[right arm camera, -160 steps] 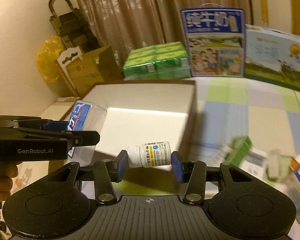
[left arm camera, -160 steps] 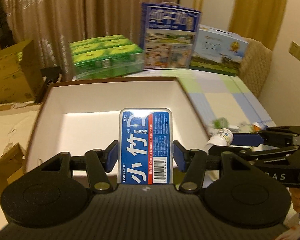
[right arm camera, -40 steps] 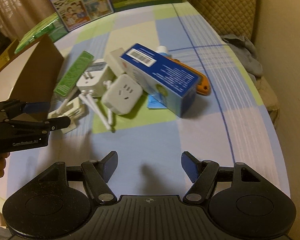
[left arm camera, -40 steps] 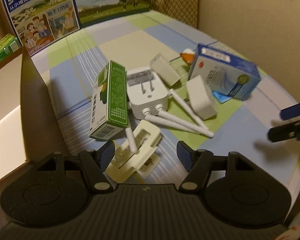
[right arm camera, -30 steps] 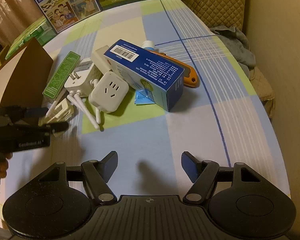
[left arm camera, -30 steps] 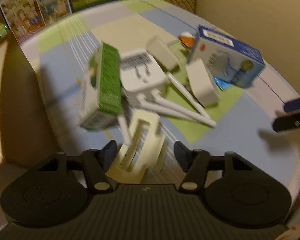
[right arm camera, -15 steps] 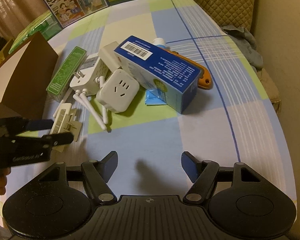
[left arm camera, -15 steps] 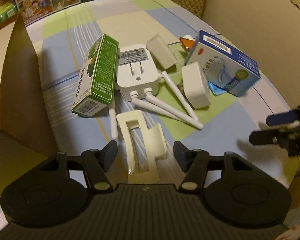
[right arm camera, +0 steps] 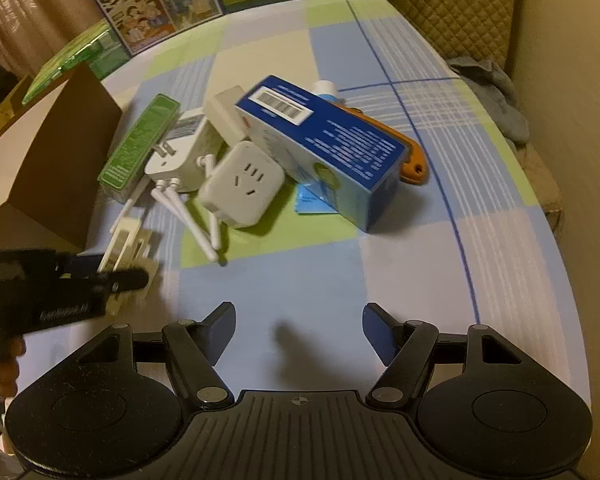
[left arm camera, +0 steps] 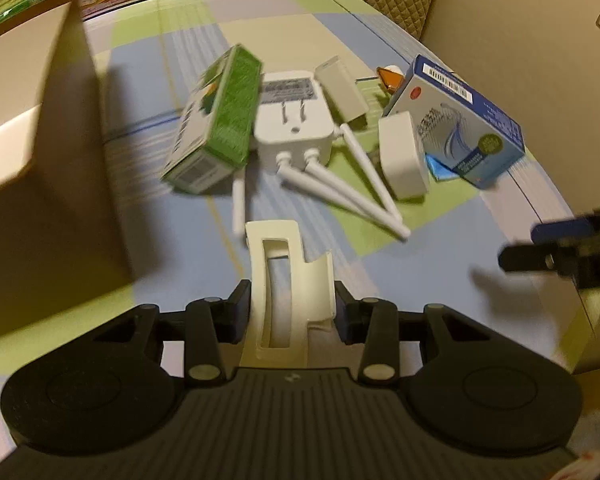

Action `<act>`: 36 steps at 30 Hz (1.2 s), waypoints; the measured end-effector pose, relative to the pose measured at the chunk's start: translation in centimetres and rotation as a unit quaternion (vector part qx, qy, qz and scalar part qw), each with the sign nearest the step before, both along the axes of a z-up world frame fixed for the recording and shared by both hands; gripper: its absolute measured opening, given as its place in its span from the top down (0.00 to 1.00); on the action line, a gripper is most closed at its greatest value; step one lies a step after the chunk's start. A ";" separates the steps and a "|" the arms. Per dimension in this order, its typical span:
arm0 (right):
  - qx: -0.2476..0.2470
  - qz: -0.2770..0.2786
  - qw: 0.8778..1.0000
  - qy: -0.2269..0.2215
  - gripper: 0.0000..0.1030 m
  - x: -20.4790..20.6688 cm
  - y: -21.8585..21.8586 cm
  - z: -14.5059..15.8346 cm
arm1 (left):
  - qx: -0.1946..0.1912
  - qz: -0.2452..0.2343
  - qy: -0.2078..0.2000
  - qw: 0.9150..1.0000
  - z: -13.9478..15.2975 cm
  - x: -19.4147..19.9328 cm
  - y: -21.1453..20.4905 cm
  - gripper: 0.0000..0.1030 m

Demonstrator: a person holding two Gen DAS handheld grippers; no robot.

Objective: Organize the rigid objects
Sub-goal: 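Grasp the cream plastic bracket with the left tool while the right tool grasps the green carton, then carry both items to the brown box while the right tool releases the green carton inside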

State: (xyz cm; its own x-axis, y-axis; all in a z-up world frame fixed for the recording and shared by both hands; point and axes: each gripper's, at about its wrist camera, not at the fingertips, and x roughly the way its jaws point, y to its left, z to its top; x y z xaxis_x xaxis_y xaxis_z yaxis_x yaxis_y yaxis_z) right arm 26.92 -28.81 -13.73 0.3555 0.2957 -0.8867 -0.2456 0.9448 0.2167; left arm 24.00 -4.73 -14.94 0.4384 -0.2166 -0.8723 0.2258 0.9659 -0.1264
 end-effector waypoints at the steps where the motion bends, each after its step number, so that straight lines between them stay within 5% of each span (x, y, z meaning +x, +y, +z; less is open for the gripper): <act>1: 0.002 0.004 1.000 -0.001 0.35 0.1 0.2 0.0 | 0.006 0.005 -0.001 1.000 0.1 -0.7 0.5 0.64; 13: 0.079 0.065 0.994 -0.033 0.35 1.5 5.6 1.1 | 0.022 0.136 -0.004 0.990 1.5 -8.1 8.8 0.65; 22: 0.176 0.064 0.982 -0.015 0.35 4.1 10.4 0.6 | 0.048 0.256 -0.023 0.965 3.1 -11.8 16.3 0.65; 36: 0.200 -0.023 0.978 0.045 0.47 9.2 14.1 -3.1 | 0.066 0.353 -0.040 0.933 4.5 -14.7 23.9 0.65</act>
